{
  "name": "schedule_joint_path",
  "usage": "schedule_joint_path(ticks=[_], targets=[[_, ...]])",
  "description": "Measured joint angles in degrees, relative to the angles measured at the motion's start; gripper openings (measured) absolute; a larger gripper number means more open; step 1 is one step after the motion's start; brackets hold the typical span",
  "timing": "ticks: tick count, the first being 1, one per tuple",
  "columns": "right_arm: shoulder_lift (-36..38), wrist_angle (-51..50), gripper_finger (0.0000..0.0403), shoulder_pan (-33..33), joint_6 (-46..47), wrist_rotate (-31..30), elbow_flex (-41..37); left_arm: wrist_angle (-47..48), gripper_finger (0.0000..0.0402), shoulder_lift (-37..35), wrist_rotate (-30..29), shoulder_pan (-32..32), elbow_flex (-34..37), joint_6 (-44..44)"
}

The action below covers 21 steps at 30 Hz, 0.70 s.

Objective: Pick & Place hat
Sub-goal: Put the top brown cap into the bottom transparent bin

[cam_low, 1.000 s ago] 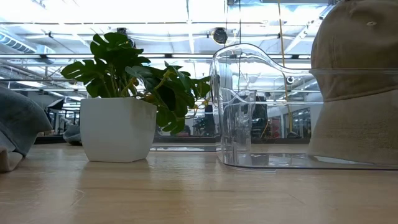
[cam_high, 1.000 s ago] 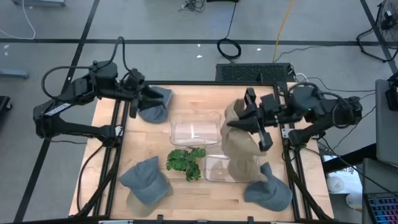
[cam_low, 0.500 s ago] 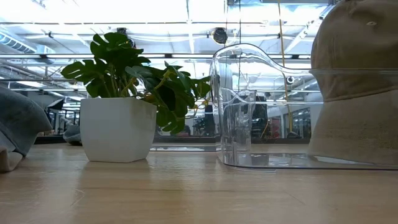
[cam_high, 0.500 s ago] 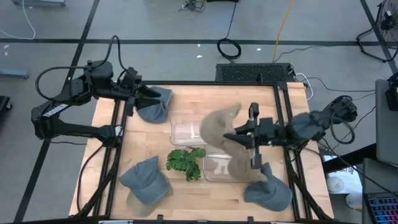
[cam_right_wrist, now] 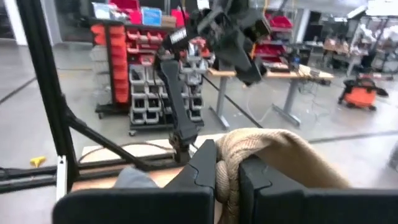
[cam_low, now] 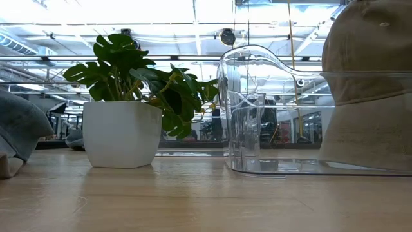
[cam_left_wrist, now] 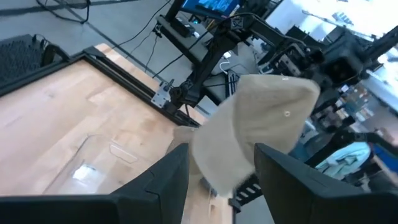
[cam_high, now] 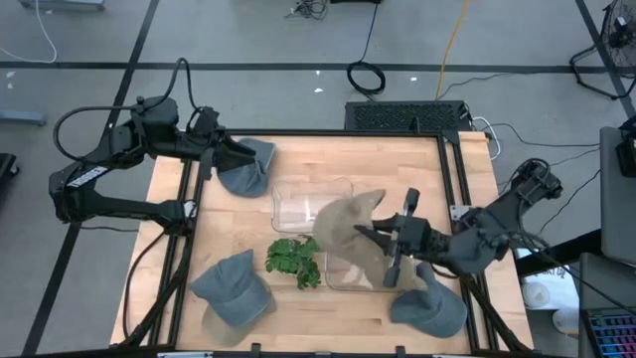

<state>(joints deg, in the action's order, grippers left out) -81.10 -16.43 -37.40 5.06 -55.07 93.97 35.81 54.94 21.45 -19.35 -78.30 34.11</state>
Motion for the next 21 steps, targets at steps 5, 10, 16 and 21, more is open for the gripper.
schedule_joint_path(ticks=[5,10,16,21], targets=[[-0.04,-6.91,0.0008,-0.66,7.73,-0.47,0.0,-0.02,0.0186,0.0,0.02,0.0,0.0,1.5],[-0.04,-15.87,0.0008,-0.46,17.22,1.17,0.0,-0.02,0.0187,0.0,0.02,0.0,0.0,2.51],[-0.39,-24.92,0.0008,2.25,25.95,7.71,0.02,-0.02,0.0186,0.0,0.02,0.0,0.0,3.61],[-1.18,-30.11,0.0008,6.1,29.88,18.32,0.07,-0.02,0.0187,0.0,0.44,0.0,0.0,3.39]])
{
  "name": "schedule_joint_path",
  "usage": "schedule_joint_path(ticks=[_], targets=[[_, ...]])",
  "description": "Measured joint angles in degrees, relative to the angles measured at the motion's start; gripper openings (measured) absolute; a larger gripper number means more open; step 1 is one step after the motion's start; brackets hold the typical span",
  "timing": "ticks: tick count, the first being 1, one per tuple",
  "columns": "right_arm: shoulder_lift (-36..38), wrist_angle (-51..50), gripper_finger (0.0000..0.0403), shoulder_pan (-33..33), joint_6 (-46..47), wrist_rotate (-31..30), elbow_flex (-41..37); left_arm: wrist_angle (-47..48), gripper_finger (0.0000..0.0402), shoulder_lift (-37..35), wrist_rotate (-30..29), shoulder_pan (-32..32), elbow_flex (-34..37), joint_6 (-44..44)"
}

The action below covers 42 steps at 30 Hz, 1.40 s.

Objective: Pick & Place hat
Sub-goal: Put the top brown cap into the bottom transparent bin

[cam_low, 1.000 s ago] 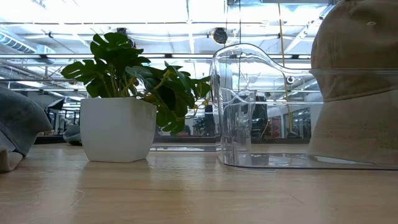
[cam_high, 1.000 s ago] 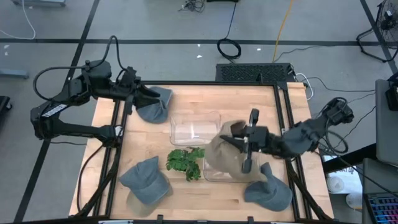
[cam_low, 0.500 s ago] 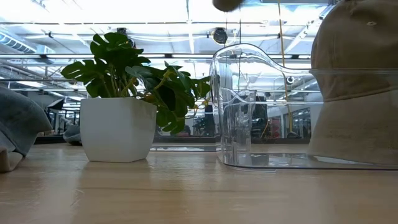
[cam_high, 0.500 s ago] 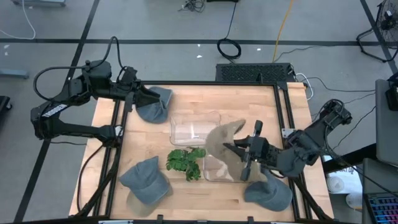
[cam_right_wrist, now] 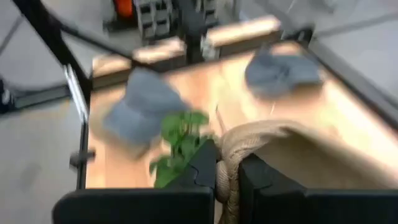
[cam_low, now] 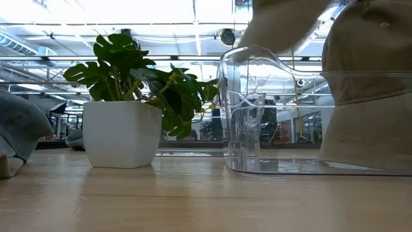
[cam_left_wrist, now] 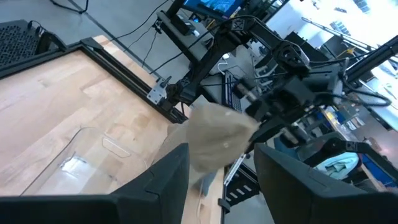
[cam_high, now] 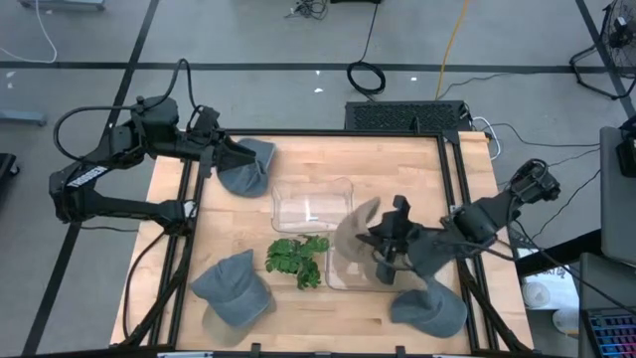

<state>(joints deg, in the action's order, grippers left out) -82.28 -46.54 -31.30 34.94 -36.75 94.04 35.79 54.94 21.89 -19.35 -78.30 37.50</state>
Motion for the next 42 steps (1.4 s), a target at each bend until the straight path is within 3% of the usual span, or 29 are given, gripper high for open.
schedule_joint_path(ticks=[3,10,22,28,35,39,42], targets=[[-0.36,-3.42,0.0008,1.54,1.65,5.41,-0.11,0.02,0.0187,0.0,0.07,0.0,0.0,-0.16],[-1.23,-6.69,0.0008,3.52,9.39,11.53,-0.13,0.34,0.0187,0.0,0.09,0.0,0.0,-1.63],[-3.26,-7.44,0.0008,2.64,21.34,9.49,-0.02,0.9,0.0187,0.01,0.13,0.0,0.0,-2.62],[-5.63,-14.93,0.0008,0.88,32.8,9.53,-0.03,0.94,0.0187,0.02,0.15,0.0,0.0,-2.74],[-3.99,-14.93,0.0008,-1.56,42.85,7.43,-0.04,1.84,0.0187,0.02,0.12,0.0,0.0,-2.89],[-1.9,-7.52,0.0008,-1.83,43.49,1.21,-0.07,1.9,0.0187,0.18,0.11,0.0,0.01,-4.43],[-1.23,0.37,0.0008,-1.91,39.03,0.47,-0.02,1.87,0.0187,0.17,0.1,0.0,0.02,-4.64]])
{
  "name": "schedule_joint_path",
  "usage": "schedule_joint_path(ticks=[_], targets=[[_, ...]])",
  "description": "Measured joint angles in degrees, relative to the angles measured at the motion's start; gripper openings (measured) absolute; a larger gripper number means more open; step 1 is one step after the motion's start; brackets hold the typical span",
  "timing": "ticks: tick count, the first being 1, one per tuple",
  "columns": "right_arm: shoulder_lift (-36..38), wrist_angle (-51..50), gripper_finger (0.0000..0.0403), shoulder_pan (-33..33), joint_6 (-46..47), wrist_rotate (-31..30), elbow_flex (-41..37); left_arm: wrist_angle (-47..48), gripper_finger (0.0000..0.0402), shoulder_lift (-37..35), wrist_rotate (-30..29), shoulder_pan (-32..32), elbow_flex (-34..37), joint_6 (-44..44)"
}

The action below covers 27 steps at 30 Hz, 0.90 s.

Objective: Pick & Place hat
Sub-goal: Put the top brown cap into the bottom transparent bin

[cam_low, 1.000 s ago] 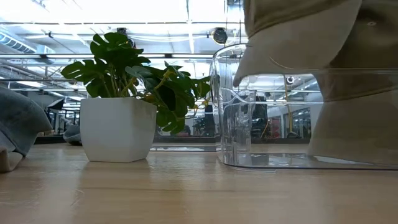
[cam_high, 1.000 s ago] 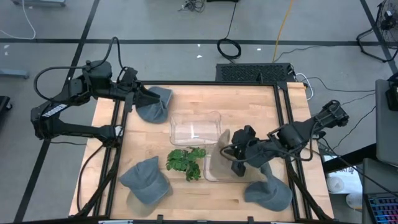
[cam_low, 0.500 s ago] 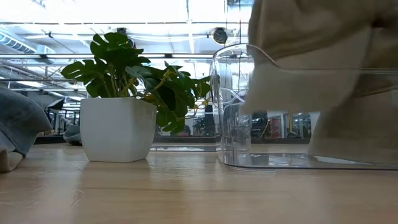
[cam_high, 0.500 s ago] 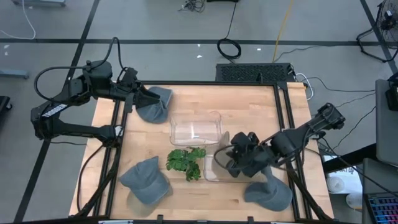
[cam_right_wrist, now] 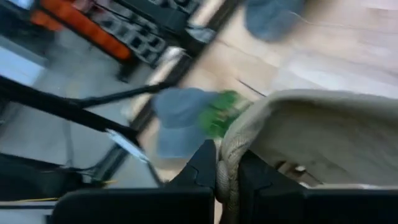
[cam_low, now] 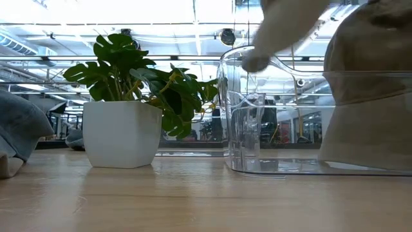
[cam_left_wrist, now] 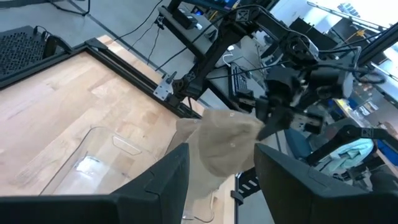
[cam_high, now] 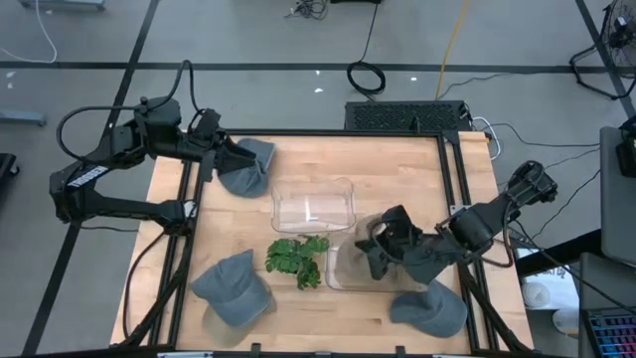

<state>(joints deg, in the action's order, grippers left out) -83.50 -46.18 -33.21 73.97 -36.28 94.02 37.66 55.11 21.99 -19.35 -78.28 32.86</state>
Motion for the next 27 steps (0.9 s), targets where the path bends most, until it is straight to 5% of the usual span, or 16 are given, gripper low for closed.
schedule_joint_path(ticks=[12,27], targets=[[-0.67,-11.21,0.0008,-3.12,9.62,-4.27,-0.07,0.38,0.0187,0.0,3.39,0.04,0.0,0.3],[-4.17,-17.66,0.0008,-4.43,17.83,0.7,-0.13,0.36,0.0186,0.0,3.55,0.04,0.0,0.68]])
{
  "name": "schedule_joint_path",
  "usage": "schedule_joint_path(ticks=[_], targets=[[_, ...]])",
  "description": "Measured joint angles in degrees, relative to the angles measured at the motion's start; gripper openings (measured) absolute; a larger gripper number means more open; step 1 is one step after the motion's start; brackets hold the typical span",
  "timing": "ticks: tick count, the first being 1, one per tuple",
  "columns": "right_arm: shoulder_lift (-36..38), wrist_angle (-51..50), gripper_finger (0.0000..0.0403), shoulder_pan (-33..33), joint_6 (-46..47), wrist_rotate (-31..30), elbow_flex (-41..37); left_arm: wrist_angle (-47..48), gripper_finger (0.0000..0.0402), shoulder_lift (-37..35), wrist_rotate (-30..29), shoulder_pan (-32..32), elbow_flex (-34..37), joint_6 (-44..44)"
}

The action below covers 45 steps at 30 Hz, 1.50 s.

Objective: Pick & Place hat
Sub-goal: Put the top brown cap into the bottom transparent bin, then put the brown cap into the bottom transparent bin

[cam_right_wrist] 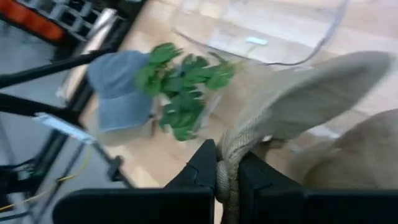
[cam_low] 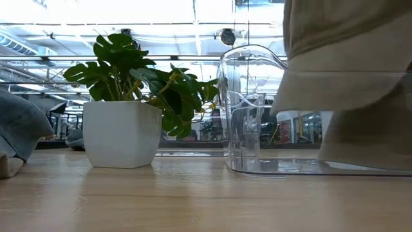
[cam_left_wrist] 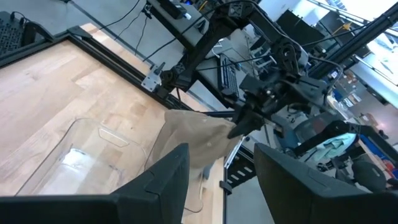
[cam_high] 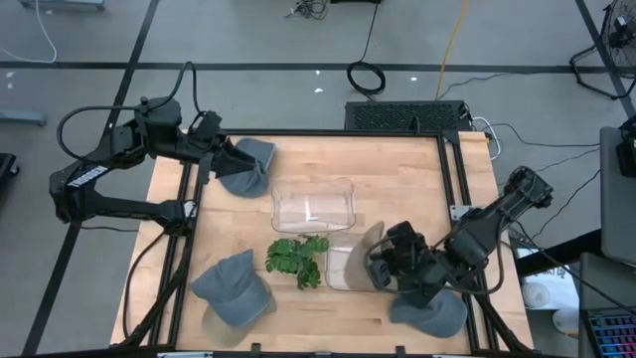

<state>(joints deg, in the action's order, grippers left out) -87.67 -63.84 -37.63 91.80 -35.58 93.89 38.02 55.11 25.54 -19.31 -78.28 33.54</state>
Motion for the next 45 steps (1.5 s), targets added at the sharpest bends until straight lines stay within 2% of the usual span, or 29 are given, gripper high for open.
schedule_joint_path(ticks=[12,20,24,27,30,34,38,41,45], targets=[[-0.11,-2.49,0.0016,0.51,3.75,2.85,-6.74,0.57,0.0186,0.0,0.15,2.58,0.0,2.16],[-0.07,-1.37,0.0137,0.51,1.29,2.9,-8.13,3.51,0.0187,-0.01,0.31,4.43,0.0,4.41],[0.53,-0.96,0.0201,0.51,-0.28,3.08,-8.13,3.97,0.0187,-0.07,3.44,4.57,0.0,4.54],[2.45,0.86,0.0238,0.51,-3.82,2.86,-8.13,3.98,0.0187,-0.07,4.72,4.57,0.0,4.52],[5.0,2.03,0.0258,0.76,-7.08,2.29,-8.13,4.0,0.0186,-0.07,4.7,4.57,0.0,4.18],[8.48,3.08,0.0264,1.6,-11.48,-0.75,-8.13,4.04,0.0186,-0.07,5.02,4.57,0.0,3.68],[11.59,7.98,0.0262,2.8,-16.49,-7.05,-8.13,4.39,0.0187,-0.07,5.61,4.57,0.0,1.95],[13.36,13.92,0.0257,4.22,-25.1,-11.38,-8.13,4.39,0.0186,-0.07,6.05,4.57,0.0,-0.06],[14.47,23.33,0.0255,6.86,-41.26,-16.74,-8.13,4.37,0.0186,-0.07,6.09,4.57,0.0,-2.41]])
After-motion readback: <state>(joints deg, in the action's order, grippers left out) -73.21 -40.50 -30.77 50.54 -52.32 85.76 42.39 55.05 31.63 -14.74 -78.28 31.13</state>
